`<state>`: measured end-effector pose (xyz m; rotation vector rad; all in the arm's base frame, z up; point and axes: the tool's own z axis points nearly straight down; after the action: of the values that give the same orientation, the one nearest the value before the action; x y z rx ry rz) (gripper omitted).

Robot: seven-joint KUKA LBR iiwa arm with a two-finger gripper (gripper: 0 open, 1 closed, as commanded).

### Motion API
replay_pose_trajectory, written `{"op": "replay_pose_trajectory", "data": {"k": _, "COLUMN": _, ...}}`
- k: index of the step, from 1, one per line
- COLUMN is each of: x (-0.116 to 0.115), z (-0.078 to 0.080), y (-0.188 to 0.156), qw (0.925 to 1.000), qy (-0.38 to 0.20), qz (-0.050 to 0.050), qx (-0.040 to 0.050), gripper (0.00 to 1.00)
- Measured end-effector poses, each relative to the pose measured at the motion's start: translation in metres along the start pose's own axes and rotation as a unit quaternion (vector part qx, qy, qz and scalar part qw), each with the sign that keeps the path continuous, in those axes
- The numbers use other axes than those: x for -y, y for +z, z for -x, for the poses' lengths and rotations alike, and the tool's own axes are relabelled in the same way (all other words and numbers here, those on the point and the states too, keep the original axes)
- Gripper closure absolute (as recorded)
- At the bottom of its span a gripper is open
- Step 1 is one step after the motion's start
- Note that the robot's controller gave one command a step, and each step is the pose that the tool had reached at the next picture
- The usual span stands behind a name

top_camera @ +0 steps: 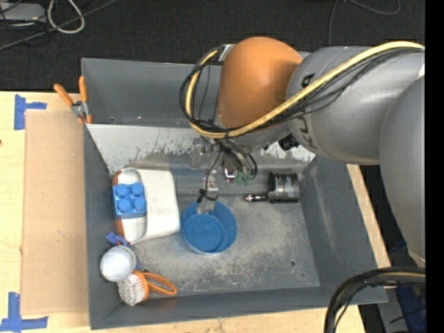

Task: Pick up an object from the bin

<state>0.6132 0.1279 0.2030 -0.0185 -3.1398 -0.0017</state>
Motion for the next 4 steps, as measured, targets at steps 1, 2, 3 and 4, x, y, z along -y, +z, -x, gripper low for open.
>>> {"op": "replay_pose_trajectory", "data": {"k": 1, "x": 0.010, "z": -0.003, "y": 0.013, "qw": 0.9999, "qy": 0.010, "qz": 0.001, "qx": -0.0001, "gripper": 0.00}}
{"op": "replay_pose_trajectory", "data": {"k": 2, "x": 0.035, "z": -0.002, "y": 0.040, "qw": 0.9971, "qy": 0.076, "qz": 0.000, "qx": -0.0005, "gripper": 0.00}}
{"op": "replay_pose_trajectory", "data": {"k": 3, "x": 0.041, "z": -0.003, "y": 0.046, "qw": 0.9985, "qy": 0.055, "qz": -0.001, "qx": -0.0016, "gripper": 0.00}}
{"op": "replay_pose_trajectory", "data": {"k": 4, "x": 0.041, "z": -0.008, "y": 0.079, "qw": 0.9990, "qy": 0.044, "qz": 0.001, "qx": 0.0033, "gripper": 0.00}}
